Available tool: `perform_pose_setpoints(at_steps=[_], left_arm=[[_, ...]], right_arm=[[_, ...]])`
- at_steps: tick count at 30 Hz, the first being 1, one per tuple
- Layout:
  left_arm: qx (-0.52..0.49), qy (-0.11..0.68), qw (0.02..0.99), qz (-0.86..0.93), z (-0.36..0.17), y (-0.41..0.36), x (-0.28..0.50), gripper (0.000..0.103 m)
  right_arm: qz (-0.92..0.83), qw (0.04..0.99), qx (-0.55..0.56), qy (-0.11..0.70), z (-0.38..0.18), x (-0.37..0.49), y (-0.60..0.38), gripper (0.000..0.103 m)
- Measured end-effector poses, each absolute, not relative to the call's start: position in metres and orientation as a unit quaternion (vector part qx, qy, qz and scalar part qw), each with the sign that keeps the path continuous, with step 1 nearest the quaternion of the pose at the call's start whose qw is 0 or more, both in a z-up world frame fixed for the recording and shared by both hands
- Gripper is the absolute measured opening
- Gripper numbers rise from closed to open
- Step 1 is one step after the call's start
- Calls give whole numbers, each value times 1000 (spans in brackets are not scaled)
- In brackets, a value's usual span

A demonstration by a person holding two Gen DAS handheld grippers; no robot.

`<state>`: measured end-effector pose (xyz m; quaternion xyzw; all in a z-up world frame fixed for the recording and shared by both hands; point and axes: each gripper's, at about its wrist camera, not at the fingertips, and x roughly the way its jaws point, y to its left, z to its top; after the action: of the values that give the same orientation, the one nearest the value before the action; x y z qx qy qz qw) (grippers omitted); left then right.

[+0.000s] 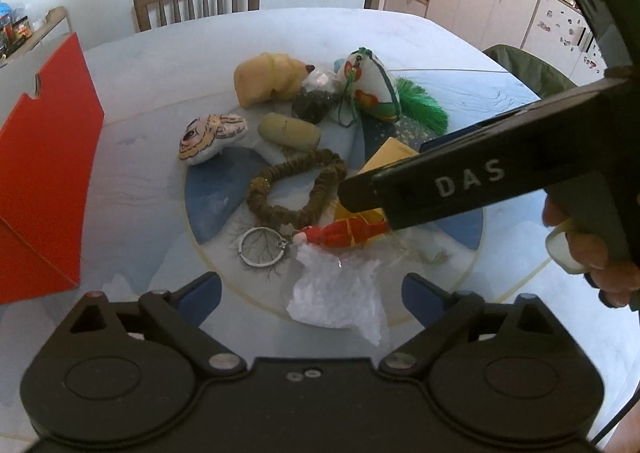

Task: Organize objects
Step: 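Move right tool to yellow carton while left tool moves to clear plastic bag, then close right tool on yellow carton while left tool closes on clear plastic bag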

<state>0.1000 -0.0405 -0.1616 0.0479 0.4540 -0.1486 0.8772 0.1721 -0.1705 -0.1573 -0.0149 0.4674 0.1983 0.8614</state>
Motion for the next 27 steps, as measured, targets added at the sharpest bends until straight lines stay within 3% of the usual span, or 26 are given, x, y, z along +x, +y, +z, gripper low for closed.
perform_pose_setpoints(at_steps=[7, 14, 19, 27], left_arm=[[42, 459, 874, -153, -165, -39, 99, 72], [47, 453, 874, -170, -164, -40, 97, 47], [54, 446, 876, -177, -162, -40, 96, 41], [44, 443, 876, -187, -153, -34, 92, 39]], right_arm=[[199, 860, -14, 469, -160, 173, -171, 82], [201, 860, -13, 469, -160, 172, -172, 75], [196, 861, -13, 469, -158, 171, -172, 73], [182, 870, -7, 459, -146, 164, -177, 71]])
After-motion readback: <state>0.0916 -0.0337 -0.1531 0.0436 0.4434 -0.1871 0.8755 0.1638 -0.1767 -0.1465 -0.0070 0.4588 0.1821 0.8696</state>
